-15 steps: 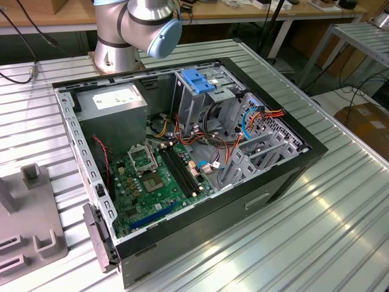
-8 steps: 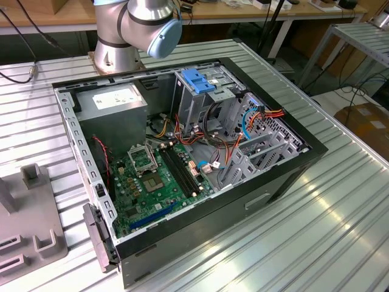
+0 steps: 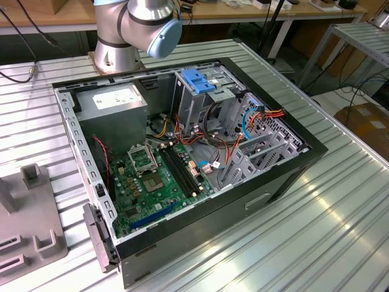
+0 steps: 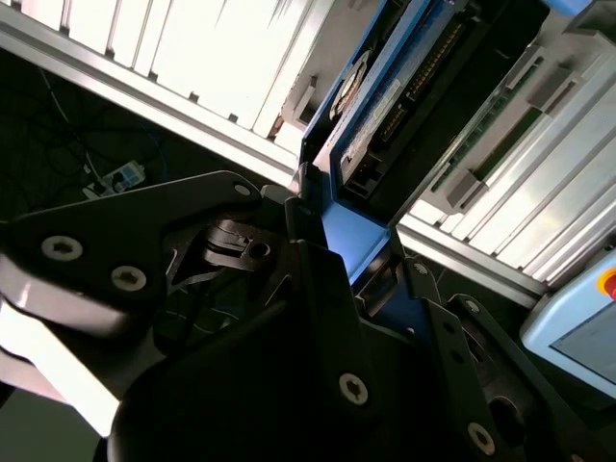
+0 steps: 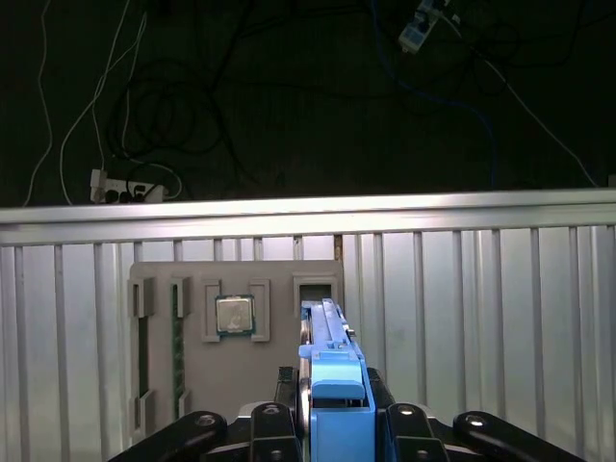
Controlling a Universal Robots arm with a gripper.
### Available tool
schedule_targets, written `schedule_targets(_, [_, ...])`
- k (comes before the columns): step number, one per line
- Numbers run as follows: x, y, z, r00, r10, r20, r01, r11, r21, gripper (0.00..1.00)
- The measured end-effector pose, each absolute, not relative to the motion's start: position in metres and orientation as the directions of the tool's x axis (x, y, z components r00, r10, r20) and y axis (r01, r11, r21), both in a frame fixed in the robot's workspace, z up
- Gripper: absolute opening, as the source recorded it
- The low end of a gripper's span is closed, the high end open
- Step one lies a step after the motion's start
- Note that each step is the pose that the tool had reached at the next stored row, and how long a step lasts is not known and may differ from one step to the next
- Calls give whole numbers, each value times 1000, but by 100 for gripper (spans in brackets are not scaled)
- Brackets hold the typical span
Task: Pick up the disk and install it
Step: 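Pick up the disk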
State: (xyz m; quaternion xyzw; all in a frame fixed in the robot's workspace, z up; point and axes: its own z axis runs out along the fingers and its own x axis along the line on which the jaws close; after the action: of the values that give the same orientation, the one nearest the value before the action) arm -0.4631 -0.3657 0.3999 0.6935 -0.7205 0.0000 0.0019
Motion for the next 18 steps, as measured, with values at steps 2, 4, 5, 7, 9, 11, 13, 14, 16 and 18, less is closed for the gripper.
schedule_targets(2, [-463, -366, 402, -38, -999, 3, -999, 38, 3, 37])
schedule_targets(4, [-463, -366, 403, -38, -999, 3, -999, 38, 3, 37])
schedule_targets(5, [-463, -366, 404, -38, -999, 3, -999, 38, 2, 37])
schedule_targets(7, [-463, -366, 407, -38, -999, 3, -999, 38, 3, 37])
schedule_targets(9, [-463, -366, 409, -38, -999, 3, -999, 38, 2, 37])
schedule_targets(11, [-463, -366, 410, -38, -999, 3, -999, 38, 3, 37])
schedule_targets(13, [-463, -366, 412, -38, -999, 3, -999, 38, 3, 37])
schedule_targets(14, [-463, -366, 413, -38, -999, 3, -999, 38, 2, 37])
schedule_targets(16, [-463, -366, 414, -38, -999, 3, -999, 38, 3, 37])
schedule_targets(18, [-463, -366, 416, -38, -999, 3, -999, 38, 3, 37])
